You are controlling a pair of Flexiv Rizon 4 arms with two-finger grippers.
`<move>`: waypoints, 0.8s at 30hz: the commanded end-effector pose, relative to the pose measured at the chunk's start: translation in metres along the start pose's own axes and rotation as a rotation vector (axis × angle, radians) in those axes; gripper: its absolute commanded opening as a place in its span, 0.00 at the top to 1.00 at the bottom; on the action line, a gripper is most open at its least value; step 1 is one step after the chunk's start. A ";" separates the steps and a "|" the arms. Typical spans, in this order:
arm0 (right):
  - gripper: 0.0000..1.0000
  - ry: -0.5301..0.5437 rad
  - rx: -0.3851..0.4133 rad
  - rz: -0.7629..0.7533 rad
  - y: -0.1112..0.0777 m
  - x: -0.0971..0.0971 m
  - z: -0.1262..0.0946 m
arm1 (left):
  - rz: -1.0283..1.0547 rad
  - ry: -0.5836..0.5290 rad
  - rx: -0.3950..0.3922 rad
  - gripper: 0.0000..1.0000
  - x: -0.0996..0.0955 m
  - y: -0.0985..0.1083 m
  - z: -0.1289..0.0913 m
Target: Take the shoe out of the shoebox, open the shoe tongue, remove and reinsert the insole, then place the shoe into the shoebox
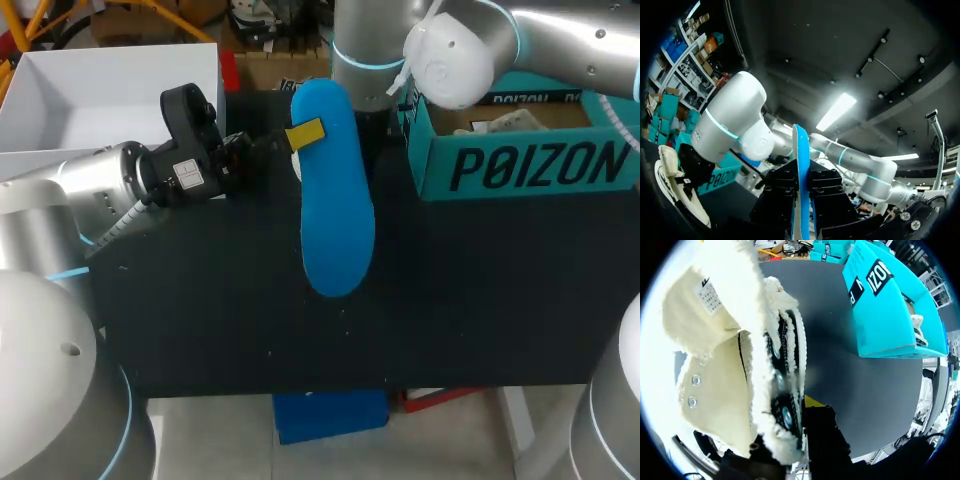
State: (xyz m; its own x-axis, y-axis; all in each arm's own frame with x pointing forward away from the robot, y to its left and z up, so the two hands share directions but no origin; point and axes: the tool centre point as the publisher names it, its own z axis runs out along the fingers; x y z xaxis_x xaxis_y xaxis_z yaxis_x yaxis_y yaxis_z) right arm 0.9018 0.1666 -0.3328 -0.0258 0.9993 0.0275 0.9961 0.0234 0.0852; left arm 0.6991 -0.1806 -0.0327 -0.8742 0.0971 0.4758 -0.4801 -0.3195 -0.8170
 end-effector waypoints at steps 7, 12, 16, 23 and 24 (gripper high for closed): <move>1.00 -0.089 -0.084 0.071 -0.010 0.009 0.030 | 0.002 -0.003 0.002 1.00 0.001 0.001 0.000; 1.00 -0.122 -0.084 0.078 -0.011 0.009 0.044 | 0.002 -0.003 0.002 1.00 0.001 0.001 0.000; 1.00 -0.138 -0.090 0.095 -0.011 0.009 0.052 | 0.002 -0.003 0.002 1.00 0.001 0.001 0.000; 1.00 -0.129 -0.084 0.119 -0.012 0.009 0.064 | 0.002 -0.003 0.002 1.00 0.001 0.001 0.000; 1.00 -0.129 -0.084 0.121 -0.012 0.009 0.065 | 0.002 -0.003 0.002 1.00 0.001 0.001 0.000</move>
State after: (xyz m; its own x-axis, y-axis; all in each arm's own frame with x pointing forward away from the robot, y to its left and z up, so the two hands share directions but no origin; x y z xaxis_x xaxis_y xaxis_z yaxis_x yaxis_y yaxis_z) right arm 0.8939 0.1754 -0.3941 0.1082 0.9903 -0.0875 0.9808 -0.0919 0.1721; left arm 0.6991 -0.1806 -0.0327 -0.8742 0.0971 0.4758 -0.4801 -0.3195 -0.8170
